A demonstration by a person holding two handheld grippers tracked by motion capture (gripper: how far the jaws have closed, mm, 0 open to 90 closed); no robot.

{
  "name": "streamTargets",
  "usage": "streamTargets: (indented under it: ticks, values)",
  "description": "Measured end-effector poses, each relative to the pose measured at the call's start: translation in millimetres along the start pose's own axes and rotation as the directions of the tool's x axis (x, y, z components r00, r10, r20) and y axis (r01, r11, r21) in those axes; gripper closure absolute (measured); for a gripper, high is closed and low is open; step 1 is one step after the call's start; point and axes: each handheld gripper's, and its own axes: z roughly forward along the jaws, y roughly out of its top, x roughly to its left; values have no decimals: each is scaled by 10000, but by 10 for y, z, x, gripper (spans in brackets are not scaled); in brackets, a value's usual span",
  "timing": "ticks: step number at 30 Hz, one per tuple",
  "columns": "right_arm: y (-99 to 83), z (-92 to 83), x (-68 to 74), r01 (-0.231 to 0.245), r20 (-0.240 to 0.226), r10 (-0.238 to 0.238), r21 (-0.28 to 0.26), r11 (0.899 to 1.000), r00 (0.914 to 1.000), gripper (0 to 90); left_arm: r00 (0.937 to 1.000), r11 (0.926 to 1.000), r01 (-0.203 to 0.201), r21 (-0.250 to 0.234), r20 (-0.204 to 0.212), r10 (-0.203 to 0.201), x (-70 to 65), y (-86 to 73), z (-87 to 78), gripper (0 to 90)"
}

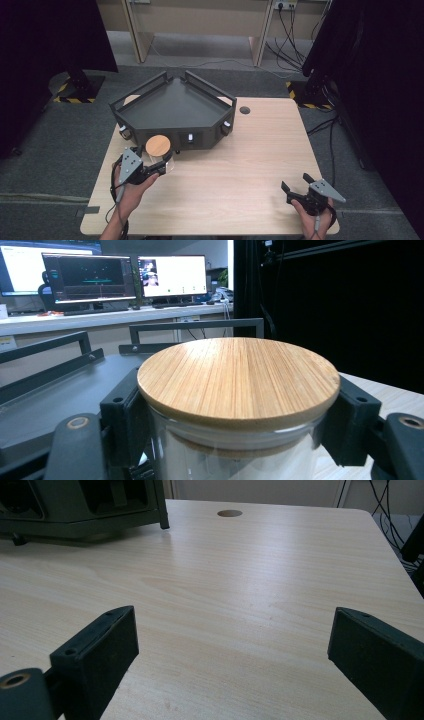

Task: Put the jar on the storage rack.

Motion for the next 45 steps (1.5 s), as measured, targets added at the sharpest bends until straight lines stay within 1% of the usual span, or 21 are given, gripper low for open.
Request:
streamTargets:
  ticks: [20,21,32,45]
  values:
    - [-1,-1,2,17,18,-17,-13,10000,10000,62,9994,9996,-116,-239,-333,108,82,271,110,265]
    - [-1,-1,2,12,17,-11,-10,10000,10000,63,9993,9995,-126,-282,-364,116,93,306,122,265]
    - [-1,-2,2,9,27,-9,-16,10000,10000,63,9982,9989,-185,-428,-581,160,146,485,176,266]
    - [-1,-1,4,29,39,-29,-17,10000,10000,63,9965,9984,-236,-523,-807,194,196,611,246,266]
